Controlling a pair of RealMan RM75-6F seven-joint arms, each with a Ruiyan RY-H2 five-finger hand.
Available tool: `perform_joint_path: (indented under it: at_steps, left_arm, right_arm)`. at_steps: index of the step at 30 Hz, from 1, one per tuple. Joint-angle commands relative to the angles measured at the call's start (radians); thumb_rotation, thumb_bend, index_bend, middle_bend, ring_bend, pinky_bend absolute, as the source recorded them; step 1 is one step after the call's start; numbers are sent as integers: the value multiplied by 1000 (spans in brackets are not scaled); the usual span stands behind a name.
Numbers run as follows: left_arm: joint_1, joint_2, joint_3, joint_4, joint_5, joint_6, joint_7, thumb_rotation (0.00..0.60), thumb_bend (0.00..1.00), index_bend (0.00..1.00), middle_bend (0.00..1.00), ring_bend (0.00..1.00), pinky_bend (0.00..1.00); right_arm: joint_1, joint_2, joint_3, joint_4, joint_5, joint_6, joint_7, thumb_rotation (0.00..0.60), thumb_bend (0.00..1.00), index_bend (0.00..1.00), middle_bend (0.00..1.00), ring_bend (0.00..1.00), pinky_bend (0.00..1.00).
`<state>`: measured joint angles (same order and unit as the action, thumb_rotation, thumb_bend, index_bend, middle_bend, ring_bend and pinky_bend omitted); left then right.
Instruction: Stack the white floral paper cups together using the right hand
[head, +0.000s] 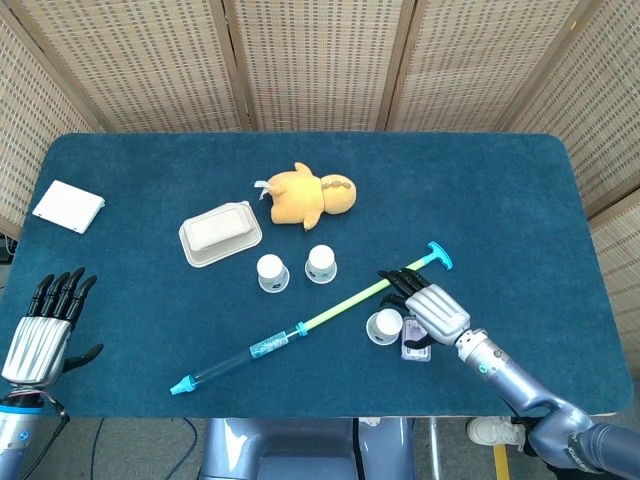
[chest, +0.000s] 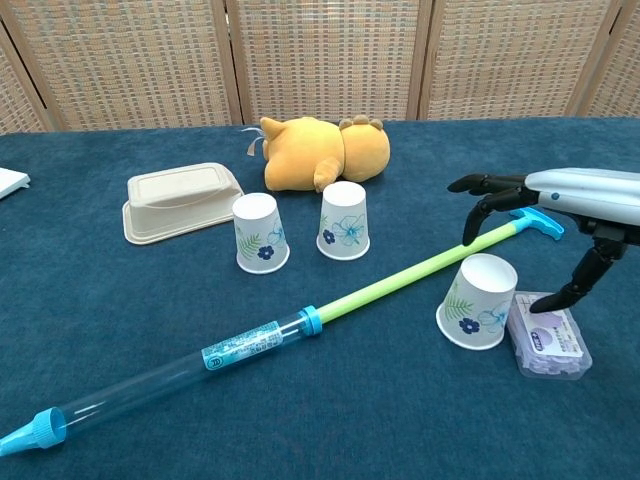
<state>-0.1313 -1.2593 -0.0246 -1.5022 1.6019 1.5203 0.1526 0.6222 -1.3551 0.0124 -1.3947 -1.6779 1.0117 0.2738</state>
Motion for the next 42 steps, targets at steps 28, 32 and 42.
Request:
perform_joint_path:
  at_steps: [28,32,42]
  left_arm:
    - [-11,-8,2,4,-13,-23,11,600,16,0,0,0,0]
    - [-10,-7,3,3,-11,-18,9,600,16,0,0,0,0]
    - [-7,-9,1,7,-8,-6,15,600,17,0,0,0,0]
  right_arm:
    - [45,5,81,-40,73,62,-40,600,135,636,137,0,51]
    - [40,84,117,-164,93,90,-102,600,136,636,137,0,51]
    - [64,128,192,-339,155,98,-259,600,136,643,137,0,54]
